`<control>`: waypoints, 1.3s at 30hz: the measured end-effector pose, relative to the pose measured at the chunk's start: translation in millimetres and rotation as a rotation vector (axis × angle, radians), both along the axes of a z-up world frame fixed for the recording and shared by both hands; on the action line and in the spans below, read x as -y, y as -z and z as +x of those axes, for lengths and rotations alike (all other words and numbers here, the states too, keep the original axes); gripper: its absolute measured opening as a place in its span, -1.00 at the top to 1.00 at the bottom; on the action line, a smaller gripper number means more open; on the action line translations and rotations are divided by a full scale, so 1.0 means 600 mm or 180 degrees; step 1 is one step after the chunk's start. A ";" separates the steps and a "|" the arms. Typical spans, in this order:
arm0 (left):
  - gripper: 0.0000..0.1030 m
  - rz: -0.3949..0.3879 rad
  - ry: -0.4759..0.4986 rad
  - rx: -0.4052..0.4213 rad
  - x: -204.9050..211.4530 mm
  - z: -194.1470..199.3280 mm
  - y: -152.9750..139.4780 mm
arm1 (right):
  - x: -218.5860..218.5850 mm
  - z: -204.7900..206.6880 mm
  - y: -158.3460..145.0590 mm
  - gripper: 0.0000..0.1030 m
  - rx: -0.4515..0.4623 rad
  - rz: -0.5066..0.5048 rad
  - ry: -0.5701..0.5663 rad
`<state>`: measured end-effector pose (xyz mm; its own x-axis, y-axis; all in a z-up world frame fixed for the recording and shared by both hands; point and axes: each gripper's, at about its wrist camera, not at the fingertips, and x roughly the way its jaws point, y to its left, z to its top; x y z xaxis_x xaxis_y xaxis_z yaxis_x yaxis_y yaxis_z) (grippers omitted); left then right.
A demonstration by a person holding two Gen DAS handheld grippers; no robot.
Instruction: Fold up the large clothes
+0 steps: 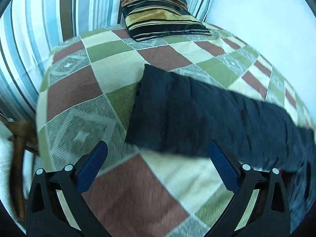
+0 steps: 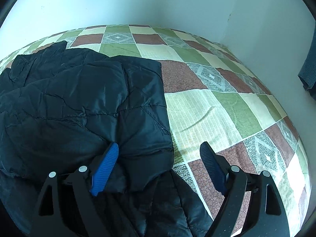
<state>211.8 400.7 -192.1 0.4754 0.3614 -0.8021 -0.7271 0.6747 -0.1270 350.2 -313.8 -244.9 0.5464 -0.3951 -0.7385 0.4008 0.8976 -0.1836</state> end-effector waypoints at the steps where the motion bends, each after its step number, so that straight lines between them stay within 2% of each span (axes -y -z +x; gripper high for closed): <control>1: -0.95 -0.0045 0.0007 0.0019 -0.009 0.005 0.005 | 0.000 0.000 0.000 -0.61 -0.0001 -0.0004 0.0001; 3: -0.78 -0.0200 0.0039 0.0080 -0.026 0.010 0.015 | -0.001 0.000 0.000 -0.61 -0.0004 -0.0017 0.0002; 4: -0.65 -0.0358 0.0067 0.0161 -0.036 0.011 0.023 | -0.002 0.000 0.000 -0.61 -0.0004 -0.0021 0.0004; 6: -0.64 -0.0489 0.0042 0.0180 -0.049 0.014 0.034 | -0.004 0.000 -0.001 -0.61 -0.0008 -0.0043 0.0007; 10: -0.63 -0.0427 0.0143 0.0174 -0.051 0.027 0.036 | -0.008 0.001 -0.001 -0.61 -0.0015 -0.0087 0.0013; 13: -0.24 -0.0375 0.0130 0.0129 -0.053 0.032 0.036 | -0.011 0.001 -0.002 -0.61 -0.0020 -0.0102 0.0020; 14: 0.05 -0.0376 0.0116 0.0136 -0.055 0.031 0.035 | -0.011 0.001 -0.002 -0.61 -0.0019 -0.0105 0.0020; 15: 0.24 -0.0419 0.0111 0.0190 -0.060 0.029 0.035 | -0.011 0.002 -0.002 -0.61 -0.0019 -0.0103 0.0020; 16: 0.55 -0.0489 0.0100 0.0233 -0.064 0.027 0.037 | -0.011 0.002 -0.002 -0.61 -0.0020 -0.0105 0.0021; 17: 0.73 -0.0547 0.0070 0.0257 -0.069 0.023 0.039 | -0.011 0.002 -0.002 -0.61 -0.0020 -0.0105 0.0021; 23: 0.86 -0.0322 0.0147 0.0205 -0.044 0.022 0.017 | -0.011 0.002 -0.002 -0.61 -0.0016 -0.0095 0.0021; 28: 0.87 -0.0209 0.0324 0.0419 0.002 0.028 -0.039 | -0.010 0.001 -0.002 -0.61 -0.0015 -0.0091 0.0020; 34: 0.87 0.0003 0.0846 0.0737 0.117 0.070 -0.133 | -0.008 0.001 -0.004 -0.61 -0.0003 -0.0058 0.0022; 39: 0.87 0.0039 0.1340 0.0845 0.233 0.122 -0.172 | -0.003 0.001 -0.004 -0.61 0.0007 -0.0030 0.0026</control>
